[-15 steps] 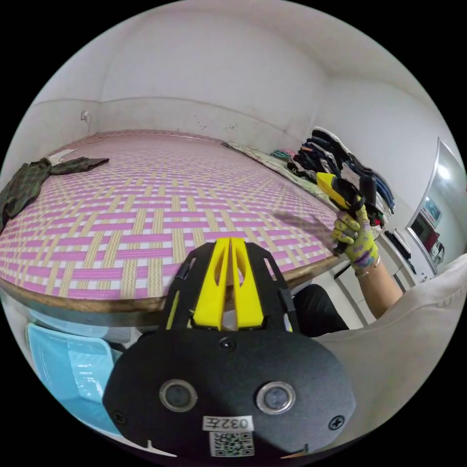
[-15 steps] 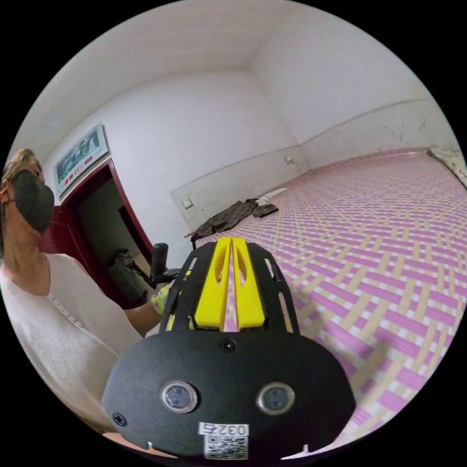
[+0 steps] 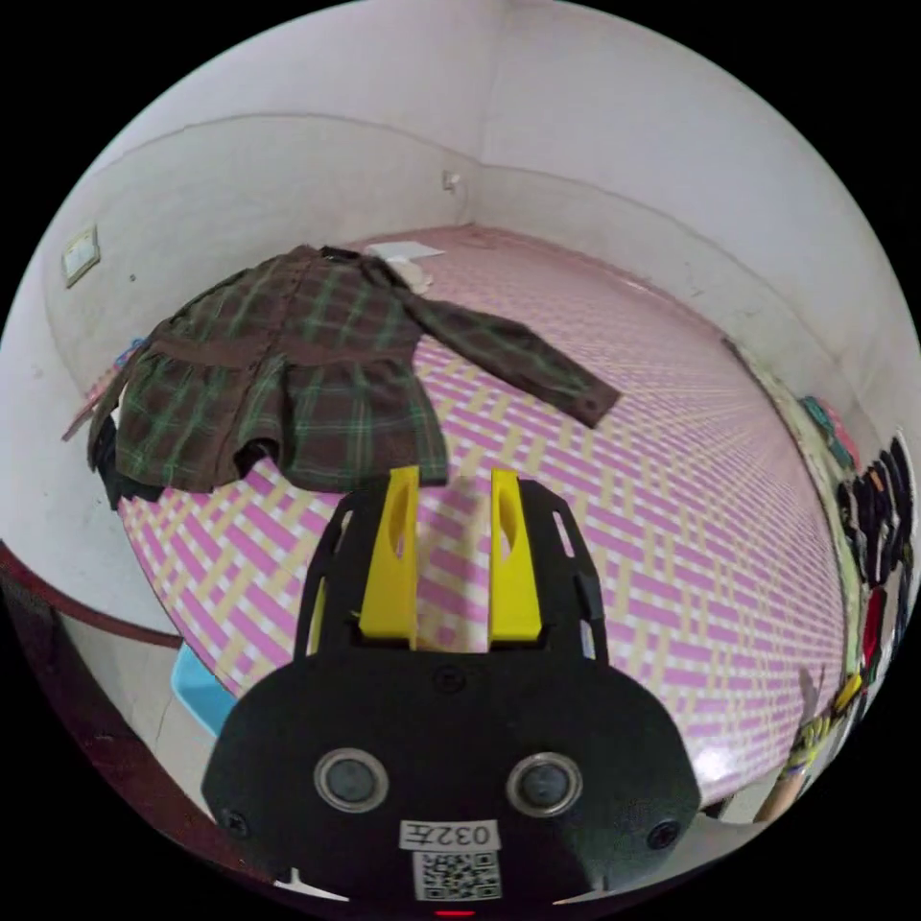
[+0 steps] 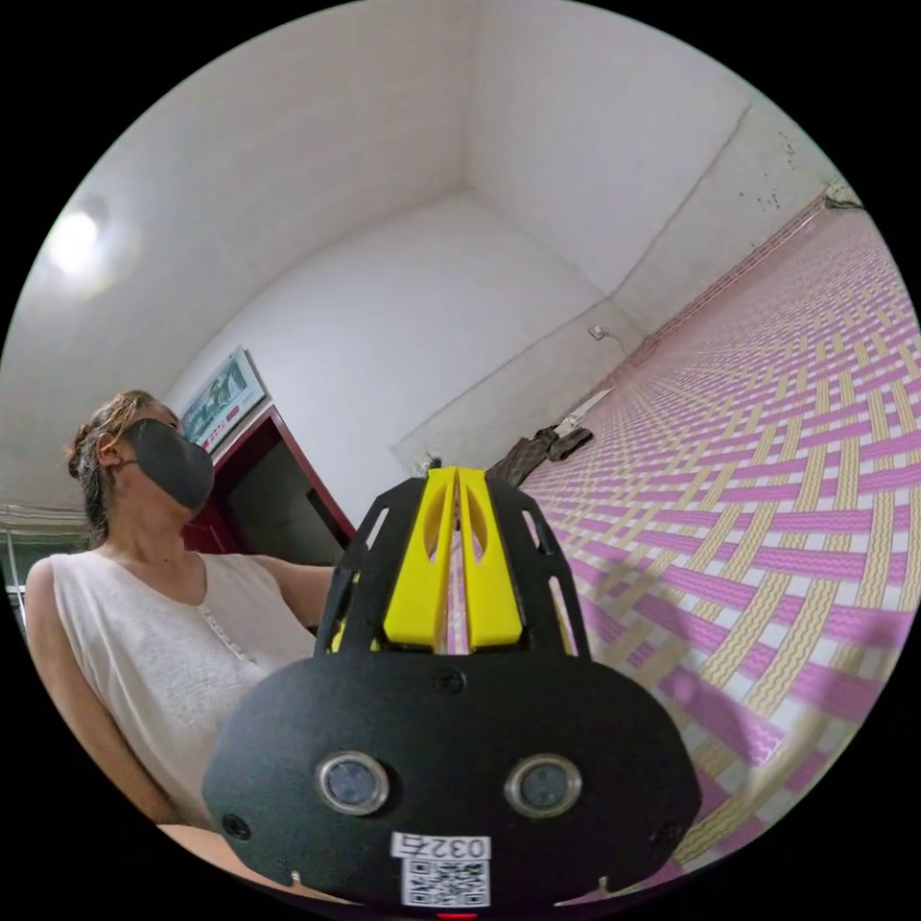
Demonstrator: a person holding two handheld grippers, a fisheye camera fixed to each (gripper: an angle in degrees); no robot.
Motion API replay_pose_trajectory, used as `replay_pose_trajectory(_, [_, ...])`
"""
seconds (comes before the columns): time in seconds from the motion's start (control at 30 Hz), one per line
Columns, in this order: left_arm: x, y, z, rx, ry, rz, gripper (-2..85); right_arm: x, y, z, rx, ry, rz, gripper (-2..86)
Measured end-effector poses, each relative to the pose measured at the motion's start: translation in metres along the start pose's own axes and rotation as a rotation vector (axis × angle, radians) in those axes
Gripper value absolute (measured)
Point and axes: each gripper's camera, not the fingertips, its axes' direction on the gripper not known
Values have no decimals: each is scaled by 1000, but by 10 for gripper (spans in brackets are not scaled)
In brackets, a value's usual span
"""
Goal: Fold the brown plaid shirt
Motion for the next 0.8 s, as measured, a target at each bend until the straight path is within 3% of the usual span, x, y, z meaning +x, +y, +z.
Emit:
replay_pose_trajectory(0.17, [24, -64, 47, -150, -143, 34, 75, -10, -13, -4, -25, 20, -10, -10])
replay_pose_trajectory(0.4, [41, -115, 42, -193, -209, 0, -9, -20, -28, -5, -27, 10, -2, -10])
replay_pose_trajectory(0.67, [128, -114, 12, -185, -104, 274, -11, -29, -39, 4, 2, -24, 18, -10])
replay_pose_trajectory(0.73, [153, -106, -1, -181, -16, 341, -7, -32, -41, 8, 11, -28, 20, -10])
replay_pose_trajectory(0.8, [190, -92, -19, -192, 183, 427, -4, -36, -43, 13, 33, -29, 20, -10])
